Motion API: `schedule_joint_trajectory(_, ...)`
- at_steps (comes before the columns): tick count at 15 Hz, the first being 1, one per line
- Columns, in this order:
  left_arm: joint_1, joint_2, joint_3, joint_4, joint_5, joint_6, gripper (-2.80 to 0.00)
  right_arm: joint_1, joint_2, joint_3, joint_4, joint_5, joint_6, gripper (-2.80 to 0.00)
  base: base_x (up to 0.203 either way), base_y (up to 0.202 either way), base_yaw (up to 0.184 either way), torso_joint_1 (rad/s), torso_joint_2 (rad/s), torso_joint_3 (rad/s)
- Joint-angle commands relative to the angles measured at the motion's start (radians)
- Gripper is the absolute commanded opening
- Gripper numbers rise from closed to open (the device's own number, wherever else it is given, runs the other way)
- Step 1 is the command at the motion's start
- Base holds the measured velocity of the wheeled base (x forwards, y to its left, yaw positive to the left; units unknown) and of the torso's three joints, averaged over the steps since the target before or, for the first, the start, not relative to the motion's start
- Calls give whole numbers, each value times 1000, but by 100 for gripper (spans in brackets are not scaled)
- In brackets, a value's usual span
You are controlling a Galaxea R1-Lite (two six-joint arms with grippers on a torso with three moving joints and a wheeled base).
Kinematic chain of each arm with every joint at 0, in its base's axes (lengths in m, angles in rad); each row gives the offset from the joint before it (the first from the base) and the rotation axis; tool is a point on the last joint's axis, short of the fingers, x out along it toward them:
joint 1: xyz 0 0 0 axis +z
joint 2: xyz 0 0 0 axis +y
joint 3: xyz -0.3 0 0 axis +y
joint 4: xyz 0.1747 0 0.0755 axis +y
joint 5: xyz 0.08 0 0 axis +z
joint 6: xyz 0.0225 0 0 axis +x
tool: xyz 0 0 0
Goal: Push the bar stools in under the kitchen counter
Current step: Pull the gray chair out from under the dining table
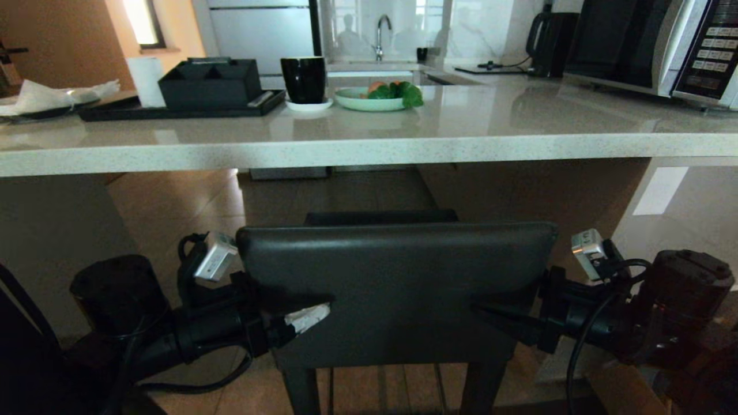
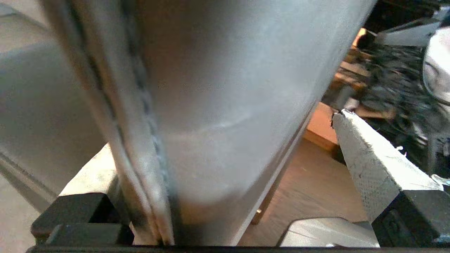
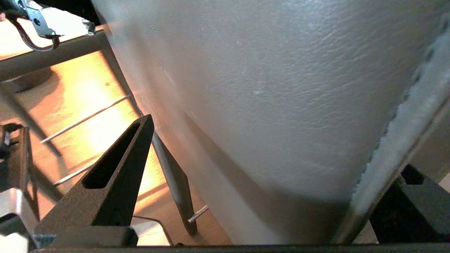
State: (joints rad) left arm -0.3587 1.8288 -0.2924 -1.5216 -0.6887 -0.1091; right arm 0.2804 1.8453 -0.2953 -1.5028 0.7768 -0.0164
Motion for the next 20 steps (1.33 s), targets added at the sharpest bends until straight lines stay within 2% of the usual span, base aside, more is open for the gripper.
schedule_joint_trajectory(1,0,-26,28,-8,-3,0,0,0,-9,18,-8,4,-2,0,-194,0,-3,2,-2,0)
schedule_joint_trajectory(7,-9,-57,68,-8,-2,0,0,5,-23,36,-20,-24,-4,0,-194,0,-2,2,2,3)
schedule_joint_trajectory(20,-57,-98,98,-8,0,0,0,16,-77,85,-20,-28,-2,0,-194,0,-1,3,1,3)
